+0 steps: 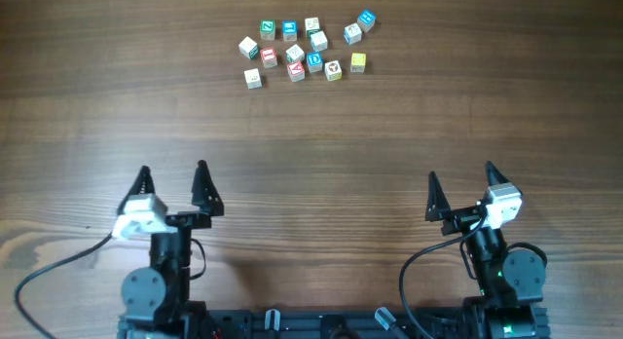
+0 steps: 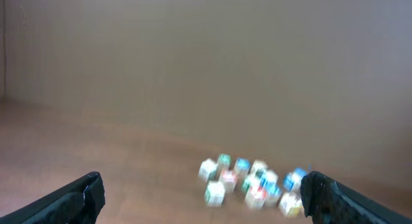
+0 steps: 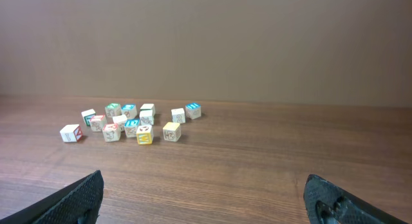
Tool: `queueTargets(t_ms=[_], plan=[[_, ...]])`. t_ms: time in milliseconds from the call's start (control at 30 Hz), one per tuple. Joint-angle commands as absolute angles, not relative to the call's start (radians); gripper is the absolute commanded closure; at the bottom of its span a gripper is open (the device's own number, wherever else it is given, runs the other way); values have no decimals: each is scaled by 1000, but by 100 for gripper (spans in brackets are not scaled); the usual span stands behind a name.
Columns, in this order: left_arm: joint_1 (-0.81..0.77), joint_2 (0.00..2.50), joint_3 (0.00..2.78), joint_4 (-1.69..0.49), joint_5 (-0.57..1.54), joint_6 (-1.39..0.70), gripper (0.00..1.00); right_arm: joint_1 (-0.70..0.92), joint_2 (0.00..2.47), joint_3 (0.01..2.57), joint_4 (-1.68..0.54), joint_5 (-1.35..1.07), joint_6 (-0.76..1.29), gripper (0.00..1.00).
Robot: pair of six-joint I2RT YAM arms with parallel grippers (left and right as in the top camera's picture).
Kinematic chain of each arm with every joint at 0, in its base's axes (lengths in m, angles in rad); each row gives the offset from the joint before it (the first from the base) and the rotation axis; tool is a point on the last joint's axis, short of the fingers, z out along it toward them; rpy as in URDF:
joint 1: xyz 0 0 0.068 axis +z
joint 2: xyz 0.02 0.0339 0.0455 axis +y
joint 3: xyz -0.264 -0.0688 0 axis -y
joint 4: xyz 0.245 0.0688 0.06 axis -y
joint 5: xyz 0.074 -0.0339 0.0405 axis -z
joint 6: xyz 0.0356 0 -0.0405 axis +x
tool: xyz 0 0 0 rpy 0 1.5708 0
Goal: Form a tower
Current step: 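Raise the left arm and move the left gripper over the block cluster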
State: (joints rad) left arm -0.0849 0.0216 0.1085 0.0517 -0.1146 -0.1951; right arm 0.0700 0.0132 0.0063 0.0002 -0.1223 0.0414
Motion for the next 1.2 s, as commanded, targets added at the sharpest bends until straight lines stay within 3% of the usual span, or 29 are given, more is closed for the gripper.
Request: queueTargets(t_ms=[0,133,367,533,733,933,1033,1133,1167], plan=[[-80,70,350,-12,-102,-161,0,64,14,6,6,-104,54,0],[-80,255,675,-175,-102,-159,0,64,14,6,6,-104,54,0],[-80,853,1508,-777,-102,-160,0,64,14,5,6,-104,54,0],[-80,1230,1959,-1154,-101,-160,0,64,14,5,6,-104,54,0],[-80,1526,2080,-1385,-72,-164,0,64,14,6,6,-104,54,1],[-80,1649,2080,-1407,-67,-164,2,64,14,5,6,-104,54,0],[-80,1667,2080,-1401,-7,-164,43,64,14,6,6,-104,54,0],[-80,1670,2080,-1411,45,-164,70,64,14,5,6,-104,54,0],[-81,1670,2080,-1416,45,-164,96,64,14,6,6,-104,54,0]])
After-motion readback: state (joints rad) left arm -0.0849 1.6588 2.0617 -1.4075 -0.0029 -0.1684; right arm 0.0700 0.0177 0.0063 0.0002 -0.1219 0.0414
